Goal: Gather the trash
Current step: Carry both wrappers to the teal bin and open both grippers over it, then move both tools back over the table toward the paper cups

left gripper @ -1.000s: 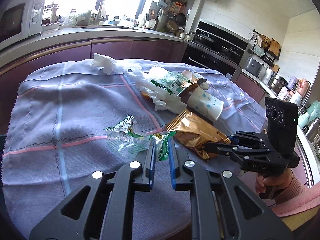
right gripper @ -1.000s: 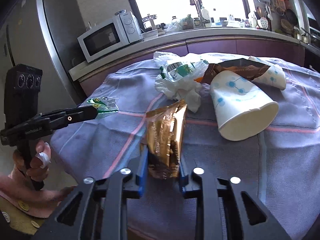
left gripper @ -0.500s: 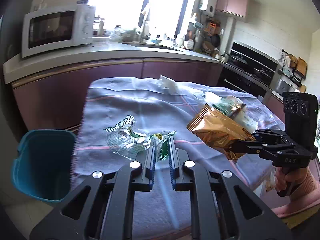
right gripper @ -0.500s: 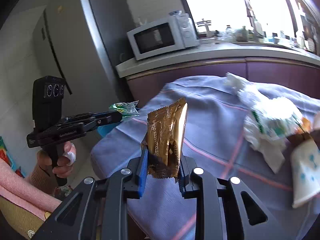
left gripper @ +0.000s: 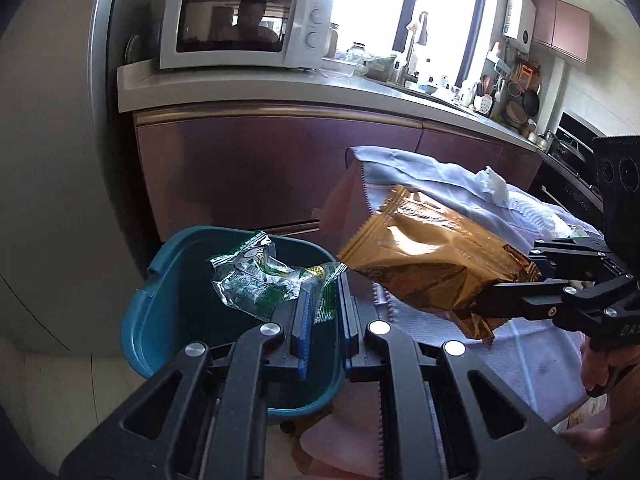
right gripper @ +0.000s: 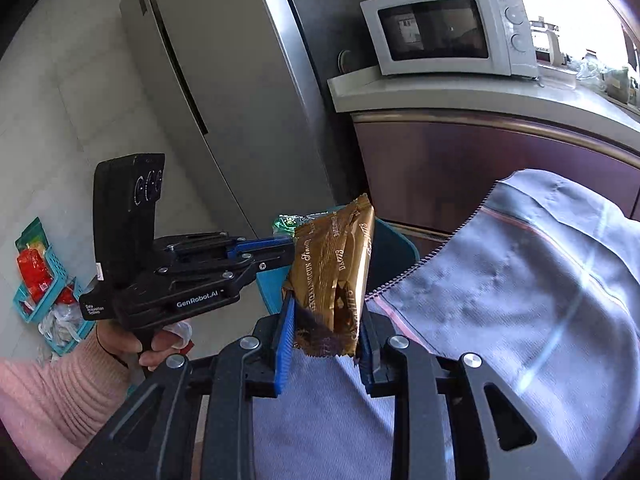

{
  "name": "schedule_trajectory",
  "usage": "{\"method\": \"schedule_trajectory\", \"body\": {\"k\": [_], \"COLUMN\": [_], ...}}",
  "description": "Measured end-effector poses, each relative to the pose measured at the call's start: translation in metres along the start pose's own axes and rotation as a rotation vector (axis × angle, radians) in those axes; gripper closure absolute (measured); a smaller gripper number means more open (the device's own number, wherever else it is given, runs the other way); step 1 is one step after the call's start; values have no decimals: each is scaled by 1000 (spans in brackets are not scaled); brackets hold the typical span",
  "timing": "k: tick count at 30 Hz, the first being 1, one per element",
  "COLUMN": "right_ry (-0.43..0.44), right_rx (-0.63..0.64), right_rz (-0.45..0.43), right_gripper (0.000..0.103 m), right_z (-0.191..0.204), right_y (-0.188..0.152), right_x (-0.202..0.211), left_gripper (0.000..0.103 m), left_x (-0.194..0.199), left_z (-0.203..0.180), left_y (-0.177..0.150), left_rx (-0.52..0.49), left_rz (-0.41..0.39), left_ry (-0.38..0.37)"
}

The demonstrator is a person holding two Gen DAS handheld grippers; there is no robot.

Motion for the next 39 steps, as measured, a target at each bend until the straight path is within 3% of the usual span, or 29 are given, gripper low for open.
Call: {"method": "schedule_trajectory", "body": {"k": [8,10,12,18,21,31,39], "right_ry": [-1,-9,-13,-28,-53,-27,-42], "right_rx": [-45,-56,-70,-106,-117,-130,-96], "right_rz": [116,132,144,151,154,127,20], "right_gripper": [74,68,58,50,44,40,40], "right_z": [-11,-14,-16,-22,-28,-36,-34], "right_y": [29,32,35,36,36,27,4], "right_x": [-63,-73,-82,-90,-89,-83,-29], "left_gripper": [90,90,80,75,73,72,65], "left_x": [-41,-49,-56,-69,-71,-54,-18], "left_z": [30,34,38,43,43,41,10], "left_y": [-2,-3,-5,-11,-12,-12,2], "left_rx": [62,70,84,95,99,135,96], "left_rz": [63,78,96,118,118,78,-25], "left_ry": [10,21,18,43,53,84,25]}}
Point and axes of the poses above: each gripper's, at about its wrist camera, not at the fingertips, and x roughly against the way its jaws point, z to its left, y to its top, the point moved 5 cm from there along -x, roughly the way its jaws point, and after that the axes turned 6 degrees about z, right-handed, at the moved point
